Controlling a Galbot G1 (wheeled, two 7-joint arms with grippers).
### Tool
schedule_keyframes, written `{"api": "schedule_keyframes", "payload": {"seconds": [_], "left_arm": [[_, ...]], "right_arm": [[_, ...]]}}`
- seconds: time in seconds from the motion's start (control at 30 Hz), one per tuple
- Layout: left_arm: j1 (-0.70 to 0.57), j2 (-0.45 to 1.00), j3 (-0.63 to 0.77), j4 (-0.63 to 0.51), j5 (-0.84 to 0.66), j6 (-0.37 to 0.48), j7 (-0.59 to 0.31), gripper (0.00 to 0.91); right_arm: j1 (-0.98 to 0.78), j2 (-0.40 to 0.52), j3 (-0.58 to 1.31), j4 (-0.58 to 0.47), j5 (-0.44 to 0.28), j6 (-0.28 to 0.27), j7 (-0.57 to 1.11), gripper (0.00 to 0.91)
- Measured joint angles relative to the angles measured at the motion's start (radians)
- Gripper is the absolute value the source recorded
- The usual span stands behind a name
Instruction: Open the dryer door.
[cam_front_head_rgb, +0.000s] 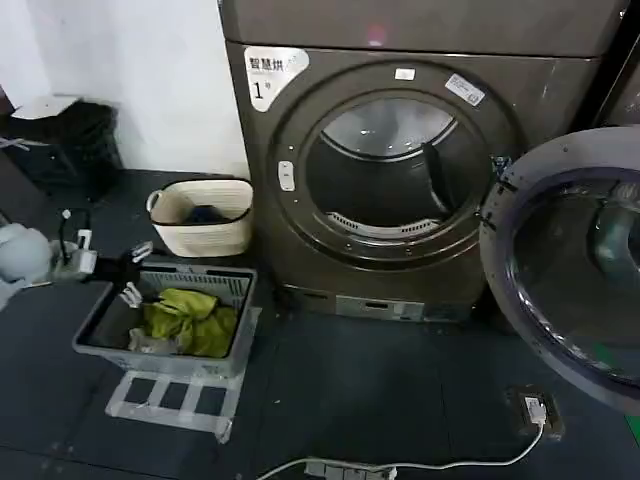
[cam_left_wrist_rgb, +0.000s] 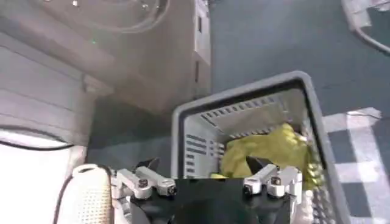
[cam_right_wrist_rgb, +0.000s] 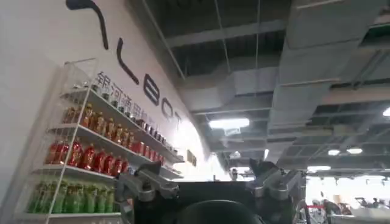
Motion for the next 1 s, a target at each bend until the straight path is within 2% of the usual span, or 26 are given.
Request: {"api": "schedule_keyframes", "payload": {"seconds": [0.23, 0.57, 1.0], "left_arm": [[-0.03, -0.046, 0.007, 0.089, -0.007, -0.025, 0.109, 0.907], [-0.049, -0.1, 0.029, 0.192, 0.02, -0.039, 0.121, 0.907], [-0.066, -0.132, 0.031, 0.271, 0.079, -0.068, 0.154, 0.907]], "right_arm": [[-0.003, 0.0, 0.0, -0.001, 0.002, 0.0, 0.0, 0.907], [-0.009, 0.0, 0.003, -0.004, 0.007, 0.003, -0.001, 0.907], [-0.01, 0.001, 0.005, 0.002, 0.01, 0.002, -0.001, 0.907]]}}
